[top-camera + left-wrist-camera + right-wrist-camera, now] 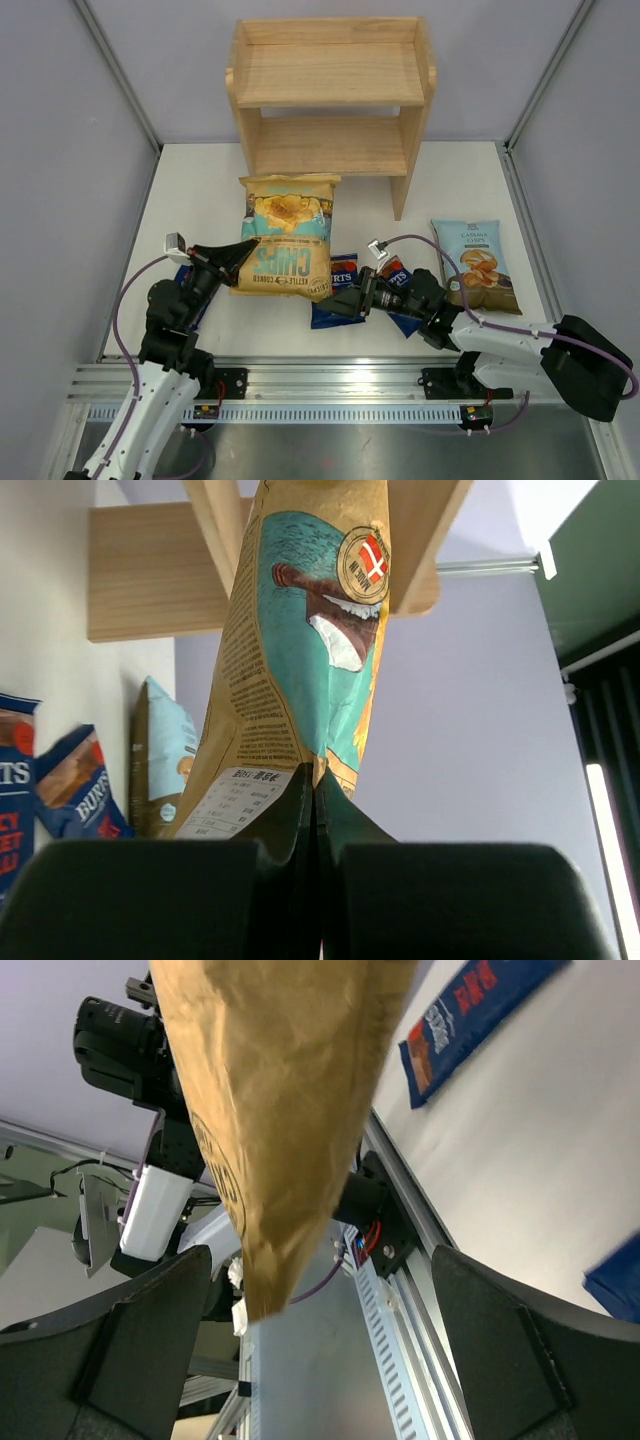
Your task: Place and organize the chips bags onto the shelf
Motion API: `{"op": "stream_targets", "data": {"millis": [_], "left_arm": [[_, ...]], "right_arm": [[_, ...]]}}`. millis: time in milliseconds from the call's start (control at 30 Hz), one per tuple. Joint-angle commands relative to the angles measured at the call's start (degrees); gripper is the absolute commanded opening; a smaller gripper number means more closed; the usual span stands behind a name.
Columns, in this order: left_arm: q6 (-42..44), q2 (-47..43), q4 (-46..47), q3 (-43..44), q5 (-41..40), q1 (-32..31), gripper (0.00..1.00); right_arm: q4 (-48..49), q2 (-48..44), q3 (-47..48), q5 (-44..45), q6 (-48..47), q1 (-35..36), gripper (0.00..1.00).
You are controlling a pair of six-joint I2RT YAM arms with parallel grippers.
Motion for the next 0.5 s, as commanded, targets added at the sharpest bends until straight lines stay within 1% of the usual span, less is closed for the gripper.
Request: {"op": "stream_targets", "data": {"millis": [0,200,267,300,400,433,467], "left_arm": [[-3.52,0.40,9.72,3.11,-2.17,-1.84,0.00],[-4.49,0.93,11.57,1.71,-4.98,-6.14,0.00],[-4.84,0.84,12.00,0.83,-6.55,-7.90,0.00],[-4.84,0.66,12.00,0.65,-7.00,-8.52,0.00],[-4.49,0.57,11.92,0.47,-7.62,-9.22,0.00],[-3.88,0.48,11.83,0.47,-7.62,-9.23,0.00],[-3.44,0.40,11.57,0.56,-7.71,-9.23,0.00]], "right_arm": [[11.49,2.44,5.80,6.53,-3.97,3.89,0.99],[12.37,4.47,9.58,11.55,-5.83,4.69,0.99],[11.67,4.99,10.81,13.13,-6.18,4.78,0.93],[11.06,5.08,11.34,13.74,-6.79,4.69,0.80],[8.60,4.21,11.96,15.59,-7.76,4.78,0.58],[6.76,3.77,11.96,15.94,-8.37,4.69,0.45],[5.44,3.24,12.05,16.21,-8.81,4.69,0.40]]}}
